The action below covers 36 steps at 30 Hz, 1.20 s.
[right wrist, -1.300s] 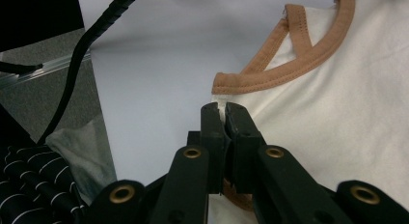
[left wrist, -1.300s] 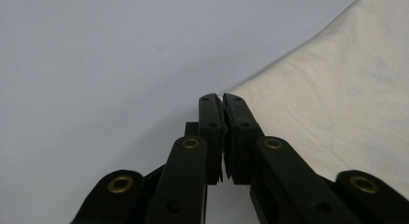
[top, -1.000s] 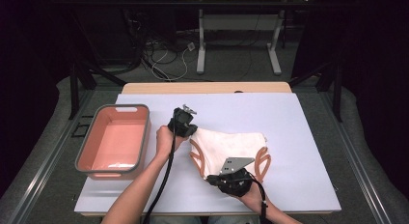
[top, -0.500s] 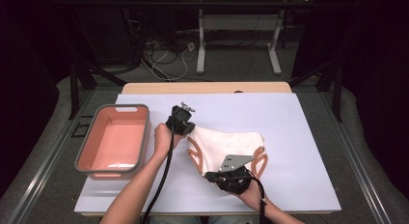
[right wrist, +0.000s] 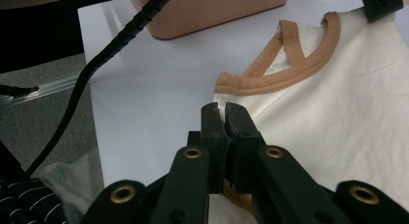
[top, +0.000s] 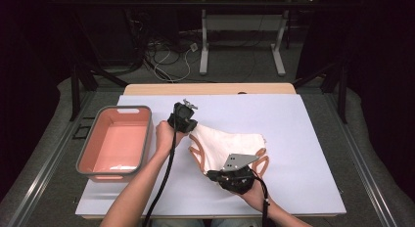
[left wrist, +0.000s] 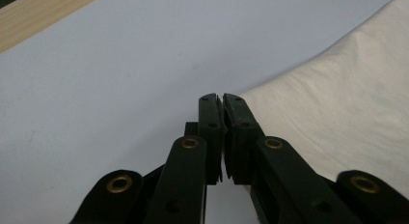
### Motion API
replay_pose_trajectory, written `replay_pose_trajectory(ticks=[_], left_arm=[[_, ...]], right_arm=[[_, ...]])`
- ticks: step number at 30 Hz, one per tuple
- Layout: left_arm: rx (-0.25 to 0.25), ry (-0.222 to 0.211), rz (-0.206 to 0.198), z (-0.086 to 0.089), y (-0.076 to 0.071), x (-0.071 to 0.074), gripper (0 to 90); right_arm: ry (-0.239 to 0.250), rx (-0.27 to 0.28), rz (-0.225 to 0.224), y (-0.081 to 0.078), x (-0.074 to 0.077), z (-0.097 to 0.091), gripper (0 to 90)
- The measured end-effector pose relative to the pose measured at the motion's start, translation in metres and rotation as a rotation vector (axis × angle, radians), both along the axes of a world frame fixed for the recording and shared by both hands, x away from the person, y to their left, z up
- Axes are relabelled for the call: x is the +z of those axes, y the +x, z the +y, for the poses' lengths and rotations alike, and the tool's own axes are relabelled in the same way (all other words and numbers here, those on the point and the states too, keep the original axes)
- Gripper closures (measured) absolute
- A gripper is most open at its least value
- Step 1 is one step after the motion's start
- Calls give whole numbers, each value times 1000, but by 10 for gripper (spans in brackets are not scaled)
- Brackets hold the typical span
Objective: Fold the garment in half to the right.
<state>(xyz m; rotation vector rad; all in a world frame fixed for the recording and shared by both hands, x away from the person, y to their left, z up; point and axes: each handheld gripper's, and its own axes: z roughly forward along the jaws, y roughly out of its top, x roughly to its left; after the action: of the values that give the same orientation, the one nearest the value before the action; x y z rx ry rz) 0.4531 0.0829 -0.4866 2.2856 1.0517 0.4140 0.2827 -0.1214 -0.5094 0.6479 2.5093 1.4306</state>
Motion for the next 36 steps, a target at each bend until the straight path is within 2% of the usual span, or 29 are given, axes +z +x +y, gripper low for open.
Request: replay_pose_trajectory(ticks=[11,18,23,29,36], left_arm=[[24,22,-14,12,0,12,866],[41,21,-35,18,-1,25,866],[29,20,-40,12,1,29,867],[-2,17,-43,-2,3,30,867],[-32,19,-46,-16,5,30,867]], right_arm=[[3,11,-12,4,6,10,873],[31,18,-33,5,13,20,873],[36,11,-40,4,14,19,872],[23,2,-68,1,16,15,872],[10,-12,-64,-2,15,9,872]])
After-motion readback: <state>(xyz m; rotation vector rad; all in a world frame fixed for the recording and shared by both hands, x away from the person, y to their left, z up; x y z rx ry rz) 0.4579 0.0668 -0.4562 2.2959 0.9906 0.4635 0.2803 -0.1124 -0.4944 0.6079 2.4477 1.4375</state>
